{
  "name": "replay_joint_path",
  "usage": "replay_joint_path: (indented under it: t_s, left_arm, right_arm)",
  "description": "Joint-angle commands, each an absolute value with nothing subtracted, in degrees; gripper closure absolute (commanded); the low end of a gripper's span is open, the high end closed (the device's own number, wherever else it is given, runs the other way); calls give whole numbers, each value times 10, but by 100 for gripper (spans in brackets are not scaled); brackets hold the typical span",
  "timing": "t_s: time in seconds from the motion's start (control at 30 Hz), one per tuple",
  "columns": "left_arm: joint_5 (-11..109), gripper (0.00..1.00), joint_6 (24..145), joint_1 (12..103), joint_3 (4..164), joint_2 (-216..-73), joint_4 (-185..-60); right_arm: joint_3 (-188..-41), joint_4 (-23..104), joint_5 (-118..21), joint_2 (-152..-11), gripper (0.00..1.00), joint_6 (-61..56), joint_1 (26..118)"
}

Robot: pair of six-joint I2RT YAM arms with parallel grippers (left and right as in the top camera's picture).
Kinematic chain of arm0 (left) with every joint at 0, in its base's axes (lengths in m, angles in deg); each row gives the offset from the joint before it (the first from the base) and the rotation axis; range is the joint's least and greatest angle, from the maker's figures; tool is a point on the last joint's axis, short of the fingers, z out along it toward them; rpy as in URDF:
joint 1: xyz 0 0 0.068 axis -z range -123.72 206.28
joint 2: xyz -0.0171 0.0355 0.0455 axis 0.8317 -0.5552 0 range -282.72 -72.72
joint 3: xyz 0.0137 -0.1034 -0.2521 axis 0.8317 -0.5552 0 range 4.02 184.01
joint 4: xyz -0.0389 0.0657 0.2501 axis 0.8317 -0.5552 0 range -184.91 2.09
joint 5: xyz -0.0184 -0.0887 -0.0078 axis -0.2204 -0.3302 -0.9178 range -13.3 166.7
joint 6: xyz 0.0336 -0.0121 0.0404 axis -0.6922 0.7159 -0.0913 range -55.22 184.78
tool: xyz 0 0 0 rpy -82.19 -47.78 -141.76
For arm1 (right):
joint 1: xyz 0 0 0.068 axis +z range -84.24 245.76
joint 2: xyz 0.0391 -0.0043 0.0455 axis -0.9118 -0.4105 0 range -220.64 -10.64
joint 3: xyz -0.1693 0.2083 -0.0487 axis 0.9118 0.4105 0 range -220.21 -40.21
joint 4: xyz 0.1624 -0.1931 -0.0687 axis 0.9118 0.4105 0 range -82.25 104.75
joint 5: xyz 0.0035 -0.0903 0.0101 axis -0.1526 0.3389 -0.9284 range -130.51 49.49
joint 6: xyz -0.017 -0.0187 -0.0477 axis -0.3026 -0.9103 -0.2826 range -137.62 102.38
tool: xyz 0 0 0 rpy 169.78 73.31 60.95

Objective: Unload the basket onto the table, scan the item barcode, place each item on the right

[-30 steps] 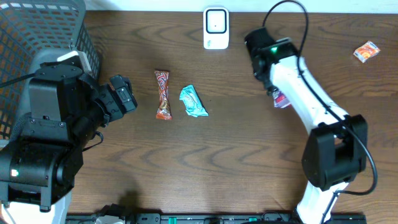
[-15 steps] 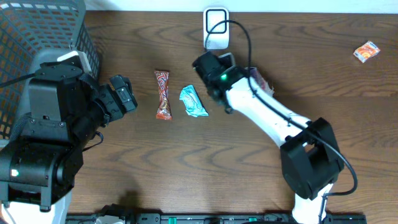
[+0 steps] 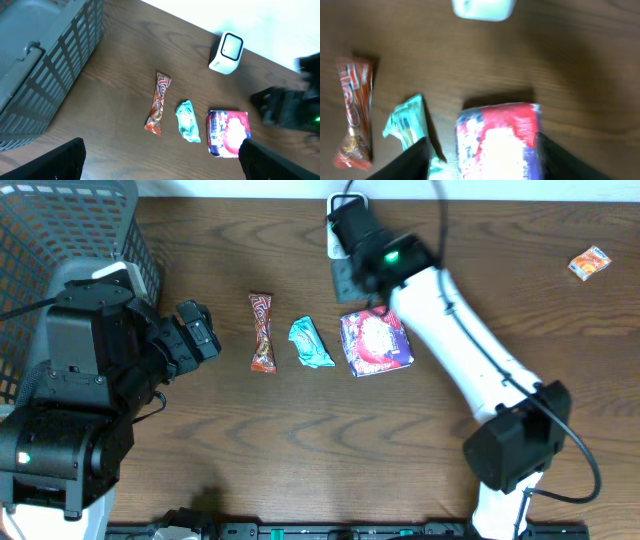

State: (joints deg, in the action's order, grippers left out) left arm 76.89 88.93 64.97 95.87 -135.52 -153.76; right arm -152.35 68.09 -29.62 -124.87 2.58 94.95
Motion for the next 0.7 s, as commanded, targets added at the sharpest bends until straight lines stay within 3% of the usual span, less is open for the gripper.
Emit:
replay_joint_path:
  t_s: [0.0, 0.27, 0.5, 0.67]
  left_arm:
    - [772, 2, 884, 649, 960, -1356, -1539]
    - [772, 2, 884, 649, 960, -1356, -1539]
    - [772, 2, 884, 649, 960, -1356, -1539]
    - [772, 2, 884, 649, 960, -1356, -1539]
  right_arm:
    - [-1534, 707, -385, -1246, 28, 8, 879]
    - [-1416, 624, -594, -1258, 23, -68, 765]
    - [-1276, 428, -739, -1273, 34, -83, 742]
    - [-1234, 401, -738, -1299, 35, -80, 743]
